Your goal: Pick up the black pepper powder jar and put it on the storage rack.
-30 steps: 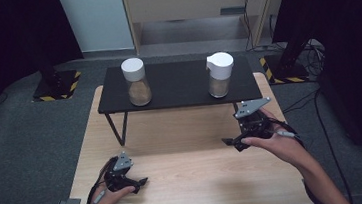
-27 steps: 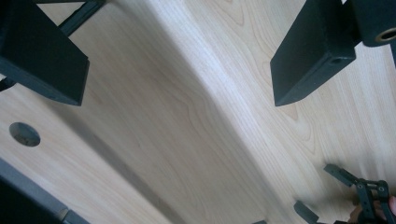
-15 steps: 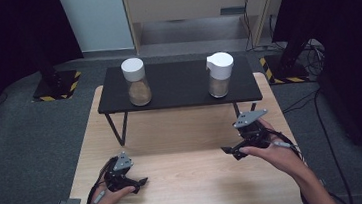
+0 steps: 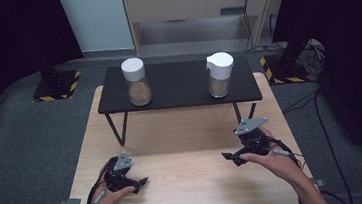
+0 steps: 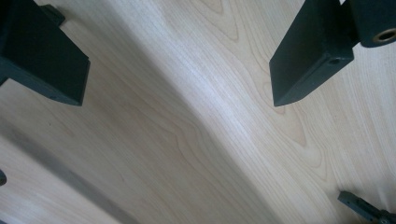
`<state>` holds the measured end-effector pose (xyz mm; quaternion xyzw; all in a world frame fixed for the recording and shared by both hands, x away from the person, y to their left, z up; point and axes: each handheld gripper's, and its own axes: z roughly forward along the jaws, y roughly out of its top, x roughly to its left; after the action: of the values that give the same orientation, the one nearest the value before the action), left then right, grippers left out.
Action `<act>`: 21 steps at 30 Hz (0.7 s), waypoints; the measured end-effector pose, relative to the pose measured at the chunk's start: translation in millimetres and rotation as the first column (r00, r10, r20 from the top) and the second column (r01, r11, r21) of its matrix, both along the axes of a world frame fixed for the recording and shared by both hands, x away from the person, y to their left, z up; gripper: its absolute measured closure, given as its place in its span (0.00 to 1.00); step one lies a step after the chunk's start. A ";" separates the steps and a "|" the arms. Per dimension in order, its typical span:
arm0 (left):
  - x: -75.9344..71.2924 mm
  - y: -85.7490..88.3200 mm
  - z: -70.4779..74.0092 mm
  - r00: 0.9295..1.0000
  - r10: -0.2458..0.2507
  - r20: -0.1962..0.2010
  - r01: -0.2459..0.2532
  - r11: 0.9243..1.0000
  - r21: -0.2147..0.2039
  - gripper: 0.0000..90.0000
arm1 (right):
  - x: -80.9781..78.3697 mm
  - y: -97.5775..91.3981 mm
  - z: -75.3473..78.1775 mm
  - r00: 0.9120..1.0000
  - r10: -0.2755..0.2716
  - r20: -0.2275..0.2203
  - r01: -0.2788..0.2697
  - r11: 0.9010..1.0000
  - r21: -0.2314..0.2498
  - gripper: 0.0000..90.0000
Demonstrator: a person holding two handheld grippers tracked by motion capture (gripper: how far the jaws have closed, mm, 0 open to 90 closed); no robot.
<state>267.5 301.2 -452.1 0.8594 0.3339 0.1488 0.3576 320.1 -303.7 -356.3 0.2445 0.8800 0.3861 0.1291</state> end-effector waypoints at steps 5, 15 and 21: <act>-0.1 0.0 0.0 1.000 0.000 0.000 0.000 1.000 0.000 0.00 | -2.0 -1.6 -8.6 1.000 -0.008 -0.010 0.008 1.000 -0.001 0.06; -0.5 -0.5 0.0 1.000 0.003 0.000 -0.003 1.000 0.000 0.00 | -4.8 -0.3 -19.0 1.000 -0.003 -0.029 0.003 1.000 -0.007 0.06; -0.5 -0.5 0.0 1.000 0.003 0.000 -0.003 1.000 0.001 0.00 | -5.1 0.8 -28.9 0.999 0.000 -0.042 -0.001 1.000 -0.002 0.06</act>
<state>267.0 300.7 -452.0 0.8589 0.3352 0.1495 0.3572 315.0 -302.9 -385.2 0.2522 0.8829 0.3802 0.1108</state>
